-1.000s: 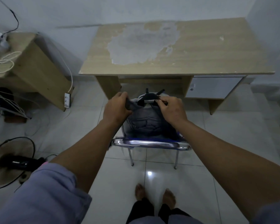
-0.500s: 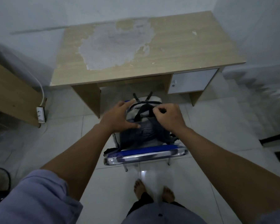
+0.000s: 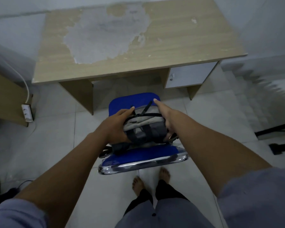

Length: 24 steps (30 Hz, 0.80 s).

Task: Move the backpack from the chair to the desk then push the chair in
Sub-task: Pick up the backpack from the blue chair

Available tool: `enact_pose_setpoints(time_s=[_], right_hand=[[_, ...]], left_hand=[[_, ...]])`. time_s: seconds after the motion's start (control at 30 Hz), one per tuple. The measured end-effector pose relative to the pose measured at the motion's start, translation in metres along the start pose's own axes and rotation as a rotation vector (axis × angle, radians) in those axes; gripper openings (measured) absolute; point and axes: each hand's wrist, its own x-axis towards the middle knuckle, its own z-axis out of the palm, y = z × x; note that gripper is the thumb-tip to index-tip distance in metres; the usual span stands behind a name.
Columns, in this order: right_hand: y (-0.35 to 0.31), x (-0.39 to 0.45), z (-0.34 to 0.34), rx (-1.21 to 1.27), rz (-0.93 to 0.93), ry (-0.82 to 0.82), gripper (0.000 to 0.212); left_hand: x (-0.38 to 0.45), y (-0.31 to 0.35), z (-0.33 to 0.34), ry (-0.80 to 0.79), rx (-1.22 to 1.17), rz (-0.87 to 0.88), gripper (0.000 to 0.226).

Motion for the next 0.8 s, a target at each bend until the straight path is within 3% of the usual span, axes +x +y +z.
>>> enact_pose_setpoints(time_s=[0.07, 0.2, 0.27, 0.33, 0.43, 0.53, 0.63, 0.8], right_hand=[[-0.005, 0.015, -0.001, -0.096, 0.053, 0.01, 0.094], [-0.008, 0.037, -0.001, -0.186, 0.026, 0.014, 0.043], [-0.006, 0.048, -0.004, -0.182, 0.048, 0.006, 0.031], [-0.005, 0.057, -0.006, -0.174, 0.096, -0.014, 0.037], [-0.004, 0.072, -0.011, -0.187, 0.146, -0.003, 0.038], [-0.006, 0.069, -0.012, -0.211, 0.147, -0.021, 0.032], [-0.006, 0.075, -0.015, -0.184, 0.176, -0.059, 0.03], [-0.002, 0.102, -0.009, -0.203, 0.179, -0.078, 0.057]], left_hand=[[-0.005, -0.005, -0.004, -0.095, -0.053, -0.083, 0.141], [-0.014, -0.024, -0.02, -0.442, -0.283, -0.467, 0.15], [-0.016, -0.027, -0.03, -0.584, -0.487, -0.663, 0.148], [-0.013, -0.029, -0.034, -0.553, -0.745, -0.76, 0.138], [0.002, -0.022, -0.024, -0.349, -1.072, -0.969, 0.115], [0.016, -0.004, -0.005, -0.26, -1.041, -1.142, 0.096], [0.03, -0.002, 0.021, -0.229, -1.068, -1.124, 0.106], [0.052, -0.023, 0.047, -0.144, -1.111, -1.131, 0.118]])
